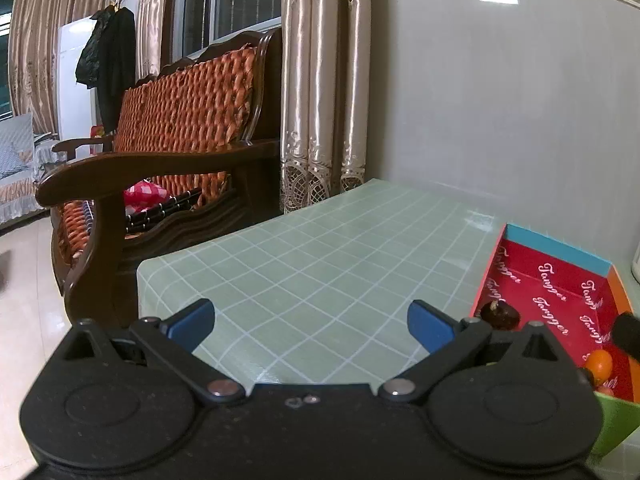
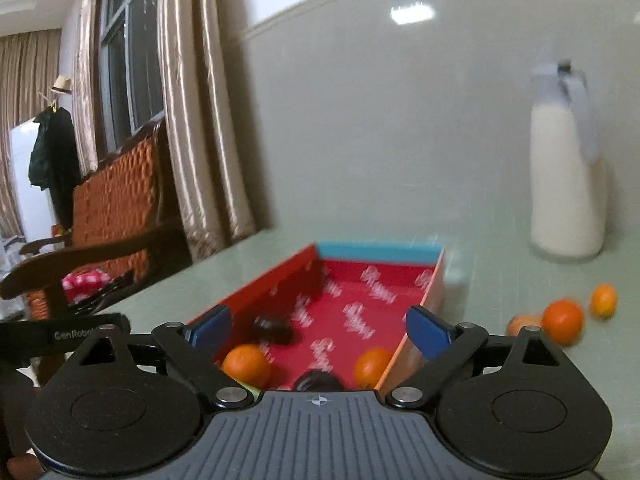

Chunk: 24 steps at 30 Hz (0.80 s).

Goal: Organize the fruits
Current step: 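Carry the piece with the right tool over the box and release, then move the right tool back toward the remaining fruits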

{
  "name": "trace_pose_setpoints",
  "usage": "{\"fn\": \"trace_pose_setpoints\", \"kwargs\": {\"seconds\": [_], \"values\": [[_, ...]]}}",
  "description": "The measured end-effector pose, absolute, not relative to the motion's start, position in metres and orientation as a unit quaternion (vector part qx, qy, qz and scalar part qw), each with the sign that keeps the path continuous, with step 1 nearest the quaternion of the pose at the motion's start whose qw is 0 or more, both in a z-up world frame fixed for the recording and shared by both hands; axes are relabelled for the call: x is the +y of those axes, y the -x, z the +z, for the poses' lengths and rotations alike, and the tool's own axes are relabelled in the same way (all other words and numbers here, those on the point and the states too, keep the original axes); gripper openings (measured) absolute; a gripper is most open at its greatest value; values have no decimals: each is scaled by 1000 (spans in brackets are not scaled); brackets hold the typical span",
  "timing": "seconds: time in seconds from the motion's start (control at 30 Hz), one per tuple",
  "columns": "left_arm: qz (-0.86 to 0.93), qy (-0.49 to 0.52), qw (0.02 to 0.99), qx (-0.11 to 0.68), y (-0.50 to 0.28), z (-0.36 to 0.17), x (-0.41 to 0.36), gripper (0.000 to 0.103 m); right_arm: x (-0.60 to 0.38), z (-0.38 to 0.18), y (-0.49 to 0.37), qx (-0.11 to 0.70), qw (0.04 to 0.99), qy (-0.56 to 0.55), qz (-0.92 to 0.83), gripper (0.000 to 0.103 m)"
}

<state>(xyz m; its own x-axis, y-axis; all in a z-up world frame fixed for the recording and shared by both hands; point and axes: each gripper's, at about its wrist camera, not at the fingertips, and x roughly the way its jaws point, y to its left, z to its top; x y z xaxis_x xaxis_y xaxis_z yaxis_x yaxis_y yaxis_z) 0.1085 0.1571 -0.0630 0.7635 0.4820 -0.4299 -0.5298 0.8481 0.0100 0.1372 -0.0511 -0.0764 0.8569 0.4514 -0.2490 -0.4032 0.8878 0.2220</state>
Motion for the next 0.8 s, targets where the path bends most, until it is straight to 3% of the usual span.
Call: {"fn": "trace_pose_setpoints", "kwargs": {"seconds": [0.23,0.3,0.8], "values": [[266,46,939,213,-110,-64,151,97,-78,-75,-138,152,967,-97,179,94],[266,44,939,212,-110,-64,150,97,-89,-72,-135,148,971,-100,157,103],[197,-9,967,163,-108,-55,99,97,-182,-78,-123,178,973,-83,-117,103]]}}
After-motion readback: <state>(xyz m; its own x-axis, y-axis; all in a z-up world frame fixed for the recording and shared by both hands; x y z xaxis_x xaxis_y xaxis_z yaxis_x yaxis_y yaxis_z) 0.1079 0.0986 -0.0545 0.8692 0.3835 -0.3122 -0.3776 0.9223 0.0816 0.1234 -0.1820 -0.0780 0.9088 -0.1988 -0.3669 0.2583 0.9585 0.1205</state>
